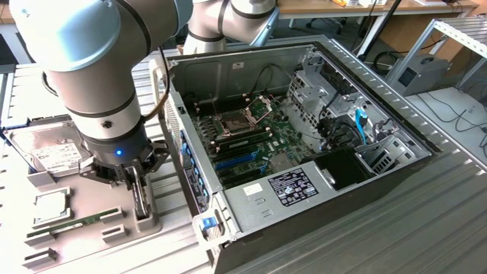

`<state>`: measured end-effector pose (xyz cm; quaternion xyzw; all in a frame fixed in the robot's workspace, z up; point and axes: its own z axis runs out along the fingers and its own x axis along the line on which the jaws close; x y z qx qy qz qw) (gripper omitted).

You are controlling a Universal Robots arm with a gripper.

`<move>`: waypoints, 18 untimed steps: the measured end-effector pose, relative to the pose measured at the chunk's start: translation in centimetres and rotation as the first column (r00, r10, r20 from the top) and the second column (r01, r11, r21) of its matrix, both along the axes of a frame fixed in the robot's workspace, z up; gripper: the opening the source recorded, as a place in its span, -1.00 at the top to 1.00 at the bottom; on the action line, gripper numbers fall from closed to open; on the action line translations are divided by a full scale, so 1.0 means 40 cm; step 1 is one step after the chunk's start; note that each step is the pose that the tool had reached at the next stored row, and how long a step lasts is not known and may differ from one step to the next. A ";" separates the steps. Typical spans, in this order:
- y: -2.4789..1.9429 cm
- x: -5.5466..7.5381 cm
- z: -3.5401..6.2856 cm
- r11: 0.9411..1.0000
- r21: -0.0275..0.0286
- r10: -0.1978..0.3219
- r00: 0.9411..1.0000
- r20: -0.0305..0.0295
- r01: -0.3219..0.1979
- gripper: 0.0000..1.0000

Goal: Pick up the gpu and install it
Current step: 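Pick up the gpu and move the gpu toward the slot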

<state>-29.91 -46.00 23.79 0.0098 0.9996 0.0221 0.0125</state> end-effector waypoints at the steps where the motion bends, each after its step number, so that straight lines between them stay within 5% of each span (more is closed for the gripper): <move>1: 0.000 0.000 0.002 1.000 0.000 0.000 1.000 0.000 0.000 0.45; 12: 0.001 0.000 0.038 1.000 0.000 0.000 1.000 0.000 0.000 0.45; 18: 0.001 0.000 0.083 1.000 0.000 0.000 1.000 0.000 0.000 0.45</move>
